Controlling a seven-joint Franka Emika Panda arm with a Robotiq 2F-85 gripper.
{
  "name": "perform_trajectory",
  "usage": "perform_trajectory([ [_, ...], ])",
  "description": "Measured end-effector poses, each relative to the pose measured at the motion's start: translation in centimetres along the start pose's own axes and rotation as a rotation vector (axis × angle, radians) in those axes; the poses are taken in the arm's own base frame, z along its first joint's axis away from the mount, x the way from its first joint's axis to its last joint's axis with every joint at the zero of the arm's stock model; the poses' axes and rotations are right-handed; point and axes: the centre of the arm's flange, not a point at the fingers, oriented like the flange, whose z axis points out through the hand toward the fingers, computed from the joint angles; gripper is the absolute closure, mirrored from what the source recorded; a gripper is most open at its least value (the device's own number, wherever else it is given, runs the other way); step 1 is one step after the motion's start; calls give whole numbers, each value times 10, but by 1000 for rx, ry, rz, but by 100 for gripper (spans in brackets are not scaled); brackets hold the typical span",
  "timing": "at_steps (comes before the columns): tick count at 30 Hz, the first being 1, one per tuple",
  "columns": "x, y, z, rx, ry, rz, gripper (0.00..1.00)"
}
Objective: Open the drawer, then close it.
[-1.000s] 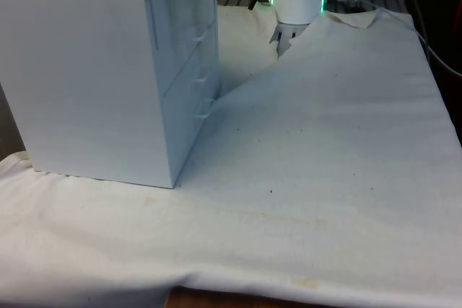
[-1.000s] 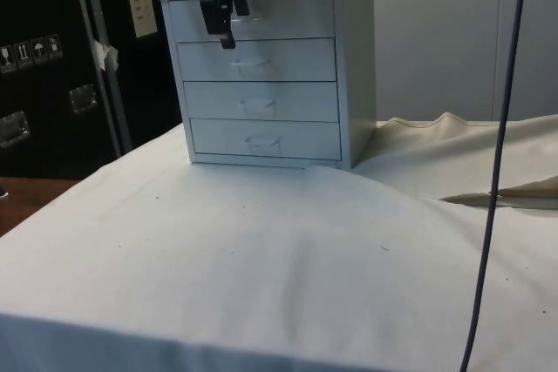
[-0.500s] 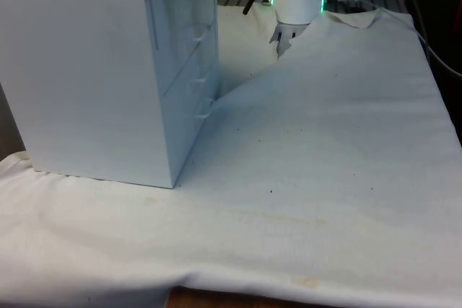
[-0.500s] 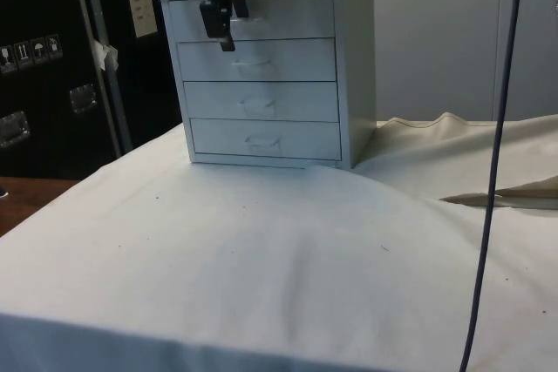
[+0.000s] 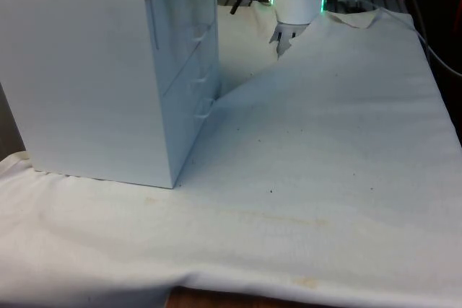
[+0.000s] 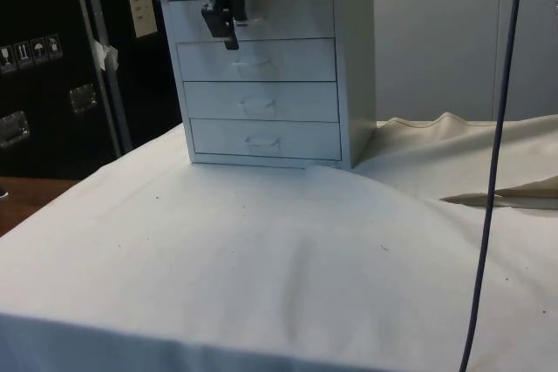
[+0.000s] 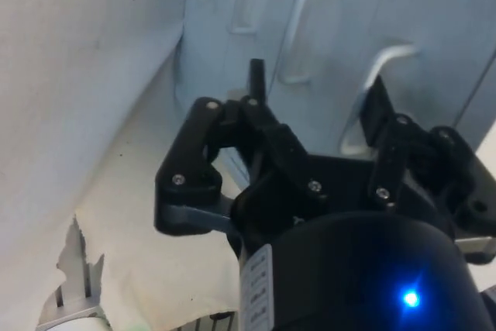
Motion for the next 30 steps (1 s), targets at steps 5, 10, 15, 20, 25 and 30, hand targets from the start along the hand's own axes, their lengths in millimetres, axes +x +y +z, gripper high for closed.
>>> perform_trajectory([
  [5,0,3,-1,-9,-2,1,68],
  [10,1,7,-3,-20,3,-2,90],
  [15,1,9,-3,-25,-1,9,100],
  [20,1,11,-3,-29,-5,14,100],
  [25,2,10,-6,-24,-1,19,100],
  [30,2,3,-13,1,11,35,100],
])
